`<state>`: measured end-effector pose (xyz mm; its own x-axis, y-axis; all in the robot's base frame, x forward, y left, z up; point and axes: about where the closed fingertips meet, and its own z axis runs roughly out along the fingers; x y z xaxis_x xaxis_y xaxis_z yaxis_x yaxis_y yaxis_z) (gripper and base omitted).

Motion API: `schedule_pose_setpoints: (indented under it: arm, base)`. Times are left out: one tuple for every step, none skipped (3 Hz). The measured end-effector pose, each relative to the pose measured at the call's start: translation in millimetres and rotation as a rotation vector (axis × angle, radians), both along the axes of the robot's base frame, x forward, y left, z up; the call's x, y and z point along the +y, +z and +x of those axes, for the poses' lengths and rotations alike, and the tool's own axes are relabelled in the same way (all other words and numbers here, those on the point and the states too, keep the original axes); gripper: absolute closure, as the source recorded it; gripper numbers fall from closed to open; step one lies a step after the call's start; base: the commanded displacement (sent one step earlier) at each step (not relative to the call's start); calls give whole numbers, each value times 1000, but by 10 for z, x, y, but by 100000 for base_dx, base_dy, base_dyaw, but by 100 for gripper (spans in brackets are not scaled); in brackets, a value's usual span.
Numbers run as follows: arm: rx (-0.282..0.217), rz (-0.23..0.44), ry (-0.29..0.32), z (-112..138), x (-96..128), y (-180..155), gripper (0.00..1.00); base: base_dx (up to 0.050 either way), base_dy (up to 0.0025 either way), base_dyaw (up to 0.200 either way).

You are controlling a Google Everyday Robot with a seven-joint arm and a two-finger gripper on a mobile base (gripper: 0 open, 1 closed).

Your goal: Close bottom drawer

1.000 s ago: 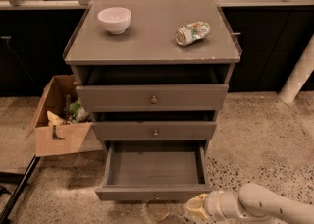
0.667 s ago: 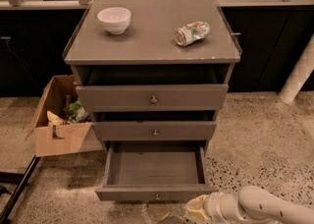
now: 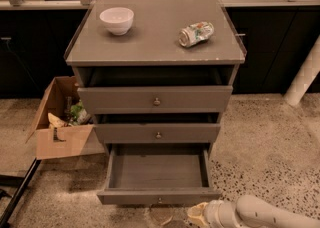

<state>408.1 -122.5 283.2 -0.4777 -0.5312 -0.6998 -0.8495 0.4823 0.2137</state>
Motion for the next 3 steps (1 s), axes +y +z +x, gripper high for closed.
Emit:
schedule_pose_setpoints:
  arm:
    - [19, 13, -1, 37, 37, -220, 100]
    - [23, 22, -17, 39, 48, -465, 100]
    - [16, 43, -9, 47, 61, -595, 100]
  base:
    - [0, 0, 0]
    - [0, 0, 0]
    - [0, 0, 0]
